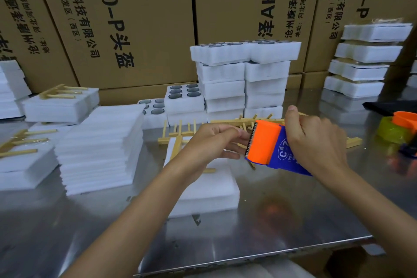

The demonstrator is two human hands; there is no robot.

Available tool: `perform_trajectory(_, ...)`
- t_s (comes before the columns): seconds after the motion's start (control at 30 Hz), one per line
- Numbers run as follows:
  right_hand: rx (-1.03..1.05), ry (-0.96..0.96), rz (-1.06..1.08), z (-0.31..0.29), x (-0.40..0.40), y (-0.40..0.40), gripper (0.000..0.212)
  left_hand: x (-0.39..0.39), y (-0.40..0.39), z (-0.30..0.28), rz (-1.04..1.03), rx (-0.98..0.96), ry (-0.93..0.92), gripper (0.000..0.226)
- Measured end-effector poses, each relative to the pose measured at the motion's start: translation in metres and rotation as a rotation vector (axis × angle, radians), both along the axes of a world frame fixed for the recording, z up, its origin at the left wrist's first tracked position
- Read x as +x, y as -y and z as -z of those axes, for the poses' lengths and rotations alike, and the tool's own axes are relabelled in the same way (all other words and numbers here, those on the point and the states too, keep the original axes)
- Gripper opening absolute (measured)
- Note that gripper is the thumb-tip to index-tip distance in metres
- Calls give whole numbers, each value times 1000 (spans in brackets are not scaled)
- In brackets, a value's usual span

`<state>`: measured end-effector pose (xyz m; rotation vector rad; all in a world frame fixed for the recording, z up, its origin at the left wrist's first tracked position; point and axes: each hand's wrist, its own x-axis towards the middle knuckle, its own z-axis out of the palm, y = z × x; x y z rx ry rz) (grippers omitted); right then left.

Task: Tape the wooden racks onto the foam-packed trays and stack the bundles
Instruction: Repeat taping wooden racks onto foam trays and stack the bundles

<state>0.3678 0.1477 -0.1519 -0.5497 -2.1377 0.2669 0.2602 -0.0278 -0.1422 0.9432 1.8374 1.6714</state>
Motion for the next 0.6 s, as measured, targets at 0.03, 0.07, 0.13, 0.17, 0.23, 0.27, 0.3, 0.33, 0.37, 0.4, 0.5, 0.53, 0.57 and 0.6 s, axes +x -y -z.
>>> perform_trajectory(0.03, -2, 18, -10, -1, -2, -1, 58, 0, 0, 0, -7, 0, 5, 25)
perform_trajectory(0.07, -2, 45, -23, -4, -5, -2, 57, 0, 1, 1, -12, 6, 8, 24)
perform_trajectory(0.13, 10, 131, -37, -9, -11, -5, 48, -1, 3, 3, -42, 32, 21, 21)
perform_trajectory(0.17, 44, 189, -36, -12, -13, -7, 40, -2, 5, 4, -68, 48, 39, 19)
perform_trajectory(0.23, 202, 310, -38, -18, -19, -8, 24, -5, 8, 5, -118, 58, 64, 17)
perform_trajectory(0.27, 280, 379, -55, -20, -22, -7, 21, -7, 11, 3, -145, 48, 49, 16)
perform_trajectory(0.3, 315, 449, -83, -22, -26, -5, 21, -10, 13, 1, -175, 32, 23, 17)
perform_trajectory(0.33, 323, 502, -125, -24, -30, -2, 19, -14, 15, -3, -201, 20, 3, 18)
perform_trajectory(0.37, 316, 548, -163, -28, -33, 2, 19, -18, 18, -6, -226, 15, -11, 20)
perform_trajectory(0.4, 328, 573, -196, -31, -37, 6, 22, -22, 22, -10, -246, 19, -18, 21)
perform_trajectory(0.5, 387, 623, -264, -43, -52, 13, 27, -35, 39, -20, -279, 42, -29, 19)
perform_trajectory(0.53, 387, 640, -286, -45, -57, 14, 26, -40, 47, -23, -301, 65, -13, 19)
perform_trajectory(0.57, 363, 649, -310, -47, -61, 13, 22, -46, 58, -25, -342, 101, 5, 21)
perform_trajectory(0.6, 319, 670, -318, -49, -64, 11, 21, -54, 72, -27, -392, 142, 20, 23)
